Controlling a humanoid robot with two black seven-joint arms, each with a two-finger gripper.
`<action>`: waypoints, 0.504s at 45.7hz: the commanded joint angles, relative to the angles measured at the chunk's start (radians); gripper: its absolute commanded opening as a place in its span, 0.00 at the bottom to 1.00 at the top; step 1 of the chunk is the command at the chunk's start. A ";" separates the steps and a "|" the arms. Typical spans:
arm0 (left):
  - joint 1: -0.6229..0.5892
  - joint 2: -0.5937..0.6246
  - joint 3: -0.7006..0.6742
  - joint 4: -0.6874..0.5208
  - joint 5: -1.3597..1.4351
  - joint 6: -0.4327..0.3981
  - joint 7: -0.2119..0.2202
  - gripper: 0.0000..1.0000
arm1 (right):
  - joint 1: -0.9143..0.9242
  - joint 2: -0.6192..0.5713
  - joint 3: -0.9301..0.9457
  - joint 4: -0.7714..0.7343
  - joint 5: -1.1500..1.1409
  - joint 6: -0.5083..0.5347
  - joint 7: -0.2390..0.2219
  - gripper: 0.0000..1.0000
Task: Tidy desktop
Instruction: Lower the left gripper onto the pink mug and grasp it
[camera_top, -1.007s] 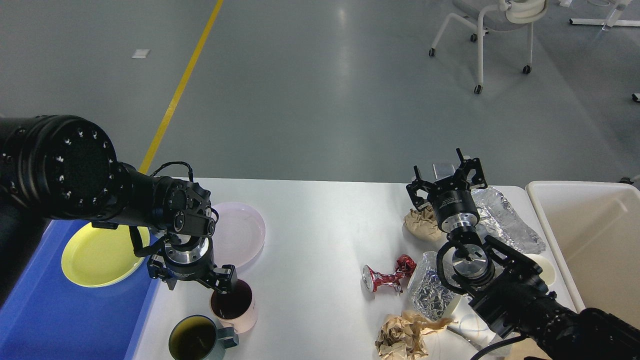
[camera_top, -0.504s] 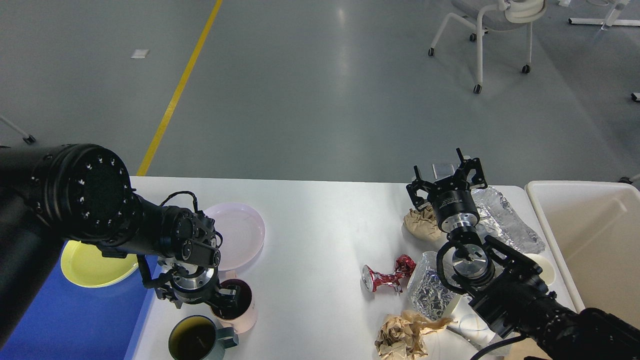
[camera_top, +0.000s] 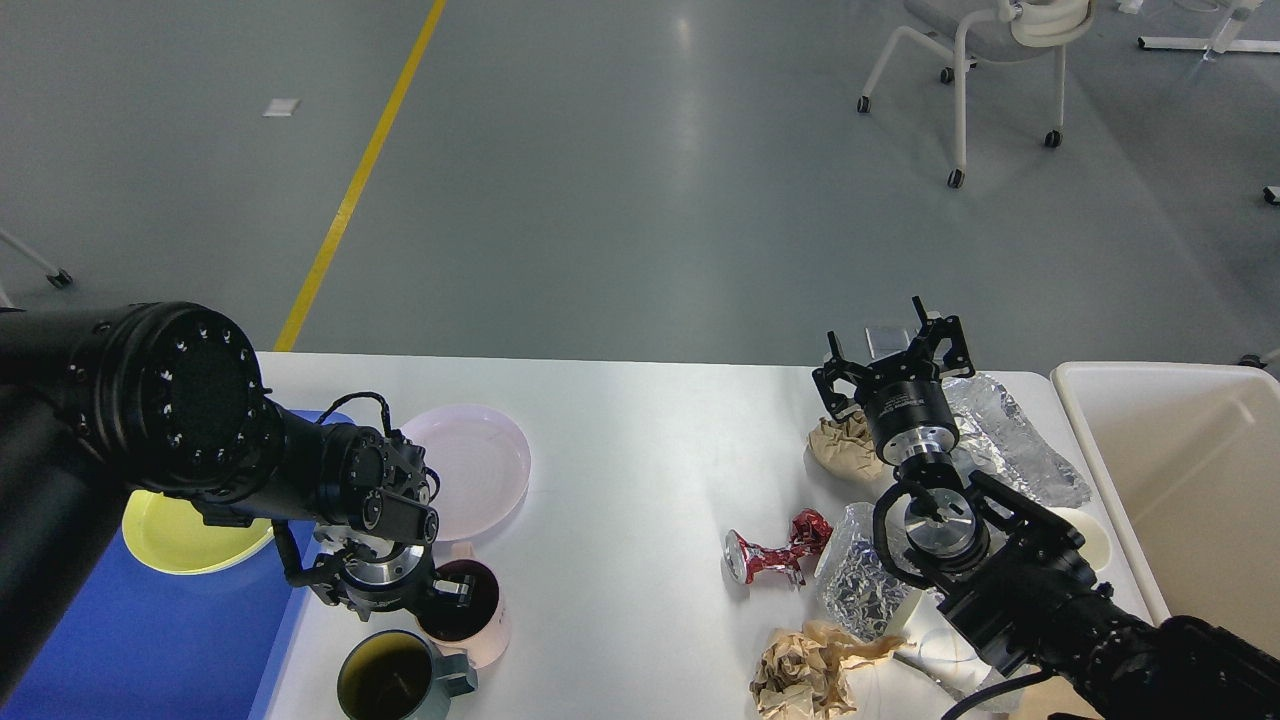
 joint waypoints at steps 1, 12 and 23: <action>-0.001 0.002 -0.012 0.002 0.001 0.001 -0.007 0.45 | 0.000 0.000 0.000 0.000 0.000 0.000 0.000 1.00; -0.006 0.004 -0.020 -0.003 0.001 -0.019 -0.004 0.14 | 0.000 0.000 0.000 0.000 0.000 0.000 0.000 1.00; -0.015 0.007 -0.020 -0.003 0.003 -0.025 -0.004 0.00 | 0.000 0.000 0.000 0.000 0.000 0.000 0.000 1.00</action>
